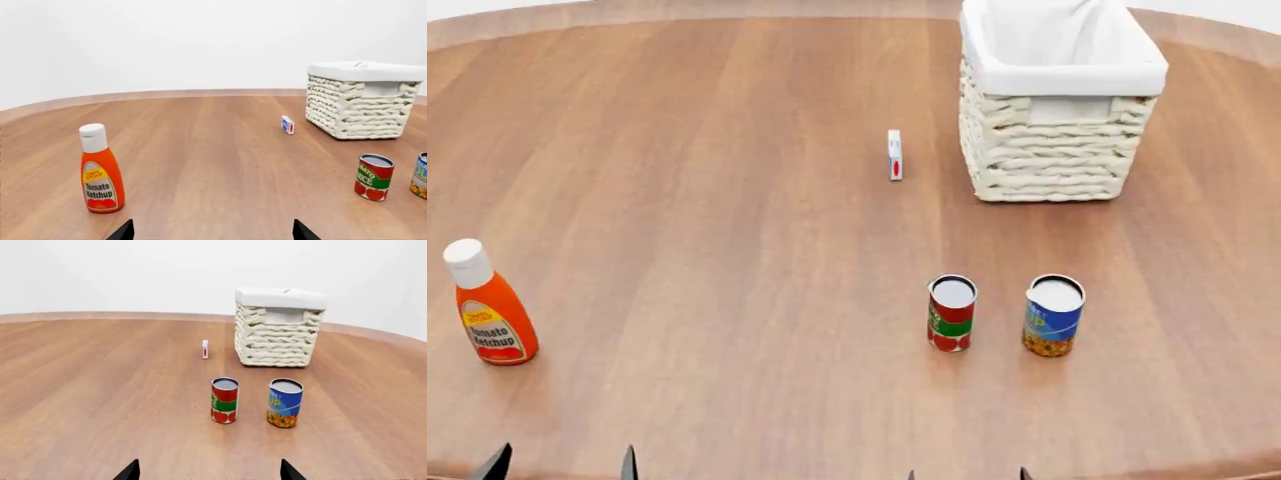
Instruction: Pick up the cream cheese box, and put it in the basket.
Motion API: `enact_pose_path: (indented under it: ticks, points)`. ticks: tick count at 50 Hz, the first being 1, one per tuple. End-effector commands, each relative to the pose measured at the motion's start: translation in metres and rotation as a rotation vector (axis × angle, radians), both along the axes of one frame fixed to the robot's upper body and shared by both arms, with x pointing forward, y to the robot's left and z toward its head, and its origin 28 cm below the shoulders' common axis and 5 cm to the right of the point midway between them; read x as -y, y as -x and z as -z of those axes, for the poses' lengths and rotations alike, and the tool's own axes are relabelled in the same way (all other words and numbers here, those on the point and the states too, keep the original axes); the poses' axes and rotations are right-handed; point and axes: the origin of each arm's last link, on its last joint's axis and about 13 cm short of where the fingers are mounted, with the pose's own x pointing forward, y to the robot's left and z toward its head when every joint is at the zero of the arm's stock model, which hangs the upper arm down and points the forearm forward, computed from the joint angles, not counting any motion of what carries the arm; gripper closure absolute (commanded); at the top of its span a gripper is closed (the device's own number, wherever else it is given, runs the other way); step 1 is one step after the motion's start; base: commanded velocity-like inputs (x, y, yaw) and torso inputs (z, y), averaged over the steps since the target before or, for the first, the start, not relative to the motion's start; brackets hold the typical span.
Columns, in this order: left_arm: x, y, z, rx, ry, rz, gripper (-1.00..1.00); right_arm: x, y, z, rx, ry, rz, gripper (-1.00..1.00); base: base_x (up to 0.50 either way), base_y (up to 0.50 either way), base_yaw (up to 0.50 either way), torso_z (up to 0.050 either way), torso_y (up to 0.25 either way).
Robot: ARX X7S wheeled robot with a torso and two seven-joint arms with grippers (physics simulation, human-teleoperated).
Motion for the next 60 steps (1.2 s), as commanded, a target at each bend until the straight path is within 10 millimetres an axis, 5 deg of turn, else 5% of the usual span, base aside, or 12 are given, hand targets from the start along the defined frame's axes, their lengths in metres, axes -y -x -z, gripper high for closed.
enact_pose_path:
  ticks: [1, 21, 39, 60]
  points:
    - [-0.001, 0.0, 0.005, -0.009, -0.001, 0.0, -1.0, 0.001, 0.0, -0.001, 0.008, -0.015, 0.015, -1.0, 0.0, 0.0, 0.0, 0.0, 0.0]
    - [-0.001, -0.001, 0.006, -0.018, -0.006, 0.007, -1.0, 0.001, 0.0, -0.001, -0.005, -0.004, 0.015, -1.0, 0.18, -0.11, 0.0, 0.0, 0.0]
    - [-0.004, -0.02, -0.038, 0.125, -0.096, -0.06, -1.0, 0.013, -0.01, -0.062, 0.176, -0.013, 0.084, -1.0, 0.25, -0.16, 0.0, 0.0, 0.0]
    - [-0.006, -0.021, -0.041, 0.136, -0.097, -0.074, -1.0, 0.008, -0.009, -0.061, 0.173, -0.02, 0.061, -1.0, 0.25, -0.16, 0.0, 0.0, 0.0]
